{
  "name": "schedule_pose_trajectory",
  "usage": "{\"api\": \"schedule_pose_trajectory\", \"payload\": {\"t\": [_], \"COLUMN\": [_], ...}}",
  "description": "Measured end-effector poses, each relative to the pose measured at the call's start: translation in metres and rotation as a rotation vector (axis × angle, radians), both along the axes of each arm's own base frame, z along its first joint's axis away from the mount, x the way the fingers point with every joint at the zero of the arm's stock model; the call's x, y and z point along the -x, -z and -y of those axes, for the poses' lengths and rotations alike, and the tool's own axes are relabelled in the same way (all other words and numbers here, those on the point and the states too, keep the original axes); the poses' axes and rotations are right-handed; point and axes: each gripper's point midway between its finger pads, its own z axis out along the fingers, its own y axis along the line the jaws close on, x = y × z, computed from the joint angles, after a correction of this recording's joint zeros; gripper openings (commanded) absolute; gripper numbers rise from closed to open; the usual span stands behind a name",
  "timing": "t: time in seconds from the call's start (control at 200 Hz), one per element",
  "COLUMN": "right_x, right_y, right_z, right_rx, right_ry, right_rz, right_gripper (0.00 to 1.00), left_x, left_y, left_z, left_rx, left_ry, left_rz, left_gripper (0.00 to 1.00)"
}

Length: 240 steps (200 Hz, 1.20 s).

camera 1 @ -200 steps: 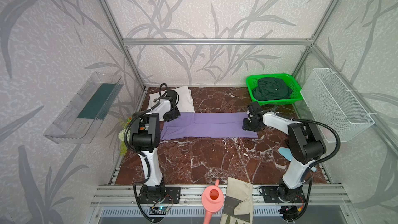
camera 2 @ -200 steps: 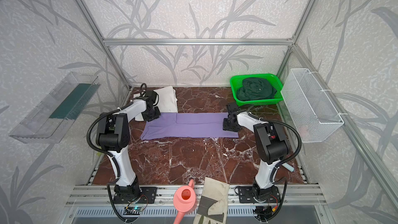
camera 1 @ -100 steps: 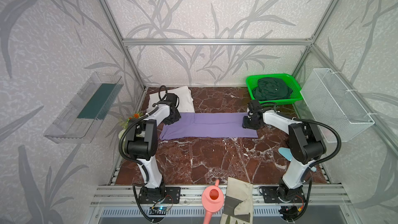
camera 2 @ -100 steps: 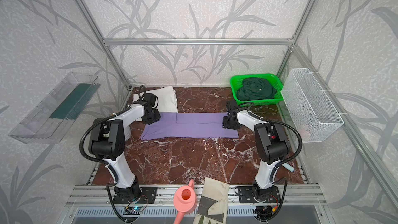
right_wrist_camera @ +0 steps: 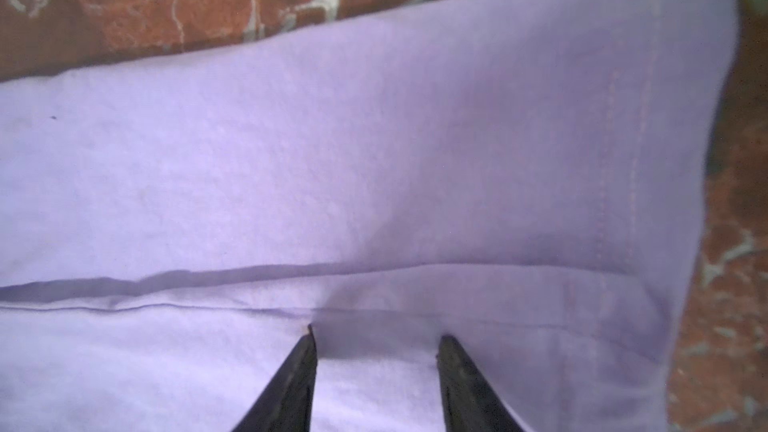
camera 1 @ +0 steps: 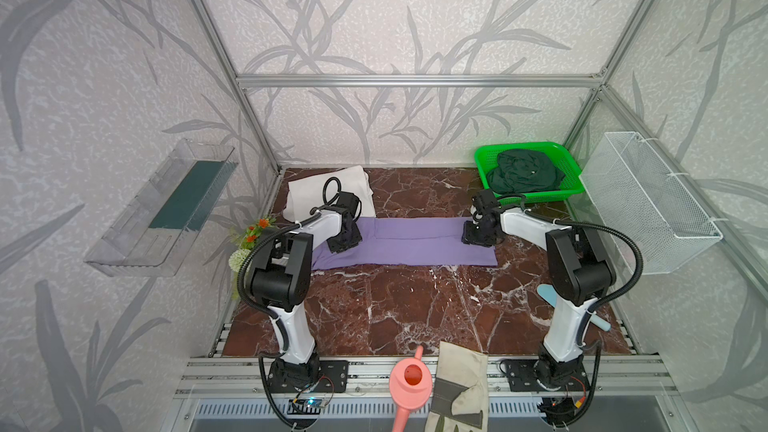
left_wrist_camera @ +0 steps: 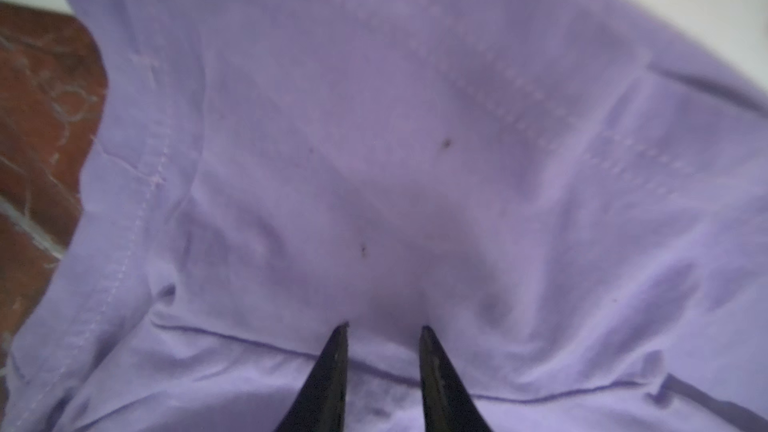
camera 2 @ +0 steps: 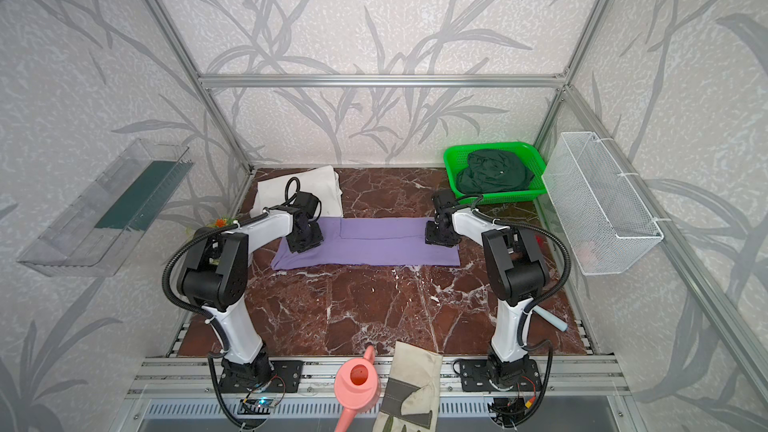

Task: Fold and stack the t-shirts

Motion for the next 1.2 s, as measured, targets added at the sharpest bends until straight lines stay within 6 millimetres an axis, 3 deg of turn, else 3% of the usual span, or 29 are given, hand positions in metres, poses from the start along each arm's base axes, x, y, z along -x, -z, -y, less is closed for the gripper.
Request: {"api": "schedule_pose_trajectory", "payload": {"t": [0.155,0.32,0.475,0.58,0.755,0.92,1.199], "right_x": [0.013,0.039,0.056,0.066,0.076,0.09,0.114], "right_y": [0.0,-0.001,-0.001,0.0,0.001,0.001,0.0], "right_z": [0.022,0.051,0.065,0.067,0.064,0.051,0.001], "right_rx": [-0.059,-0.06,-0.052,-0.054,-0.068,-0.075,-0.111], "right_ry": [0.068,0.132,0.155,0.154,0.136,0.09,-0.046], "right_rz": [-0.003,-0.03,-0.049,-0.057,-0.043,-0.048,-0.089], "right_gripper": [0.49,0.48,0.49,0.48,0.49,0.48,0.48], "left_x": [0.013,0.033,0.048,0.046,0.016,-0.031,-0.116], "left_y": [0.001,0.002,0.002,0.001,-0.002,-0.004,-0.008], "left_z": [0.013,0.044,0.088,0.126,0.18,0.214,0.253], "left_rx": [0.004,0.028,0.05,0.072,0.127,0.144,0.186], "left_ry": [0.03,0.093,0.191,0.269,0.341,0.394,0.453], "left_rz": [0.007,-0.003,-0.029,-0.05,-0.05,-0.035,0.051], "left_gripper": [0.31,0.31,0.31,0.31,0.31,0.31,0.31]}}
